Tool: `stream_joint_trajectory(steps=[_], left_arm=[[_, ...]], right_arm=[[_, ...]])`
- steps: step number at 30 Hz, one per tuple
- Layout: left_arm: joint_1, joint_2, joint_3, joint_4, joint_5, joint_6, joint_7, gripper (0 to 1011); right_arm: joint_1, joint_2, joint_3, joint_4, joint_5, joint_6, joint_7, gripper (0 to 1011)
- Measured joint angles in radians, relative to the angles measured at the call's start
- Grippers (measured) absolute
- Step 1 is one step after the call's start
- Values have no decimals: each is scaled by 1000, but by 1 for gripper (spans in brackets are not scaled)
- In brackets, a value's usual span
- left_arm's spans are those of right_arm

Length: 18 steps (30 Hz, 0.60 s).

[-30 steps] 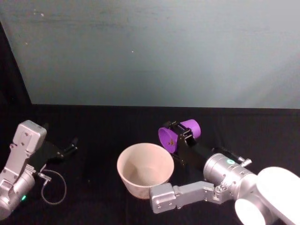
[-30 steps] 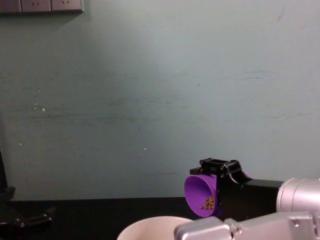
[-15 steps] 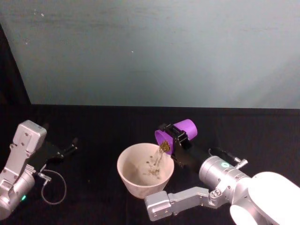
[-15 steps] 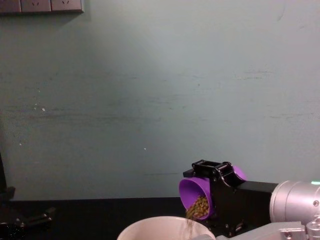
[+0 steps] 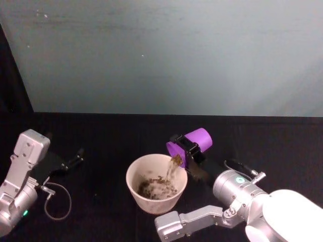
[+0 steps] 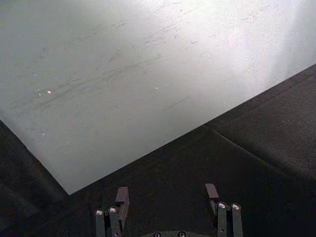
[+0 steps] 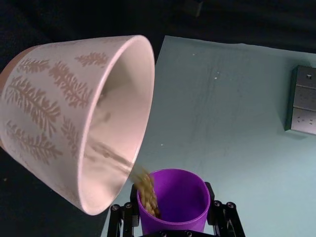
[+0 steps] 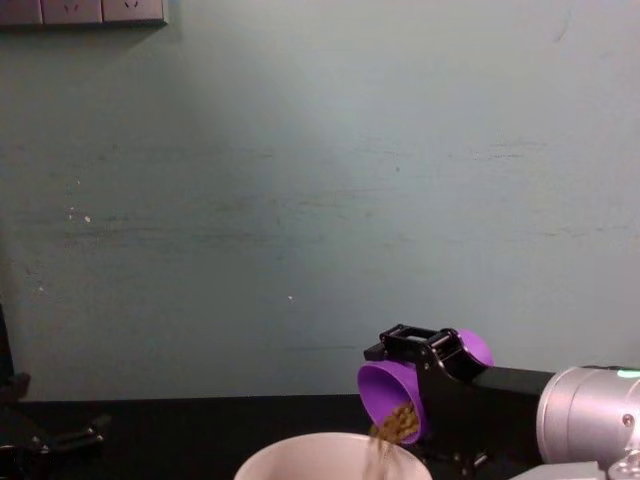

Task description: Pick up the cup and pour the mung beans from the cup into the bowl.

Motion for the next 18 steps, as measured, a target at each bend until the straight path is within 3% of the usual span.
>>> stream_joint_trajectory(steps=[18], left_arm=[[0, 0, 0, 0, 0, 0, 0, 1000]], right_arm=[[11, 11, -38, -1, -98, 29, -17, 739]])
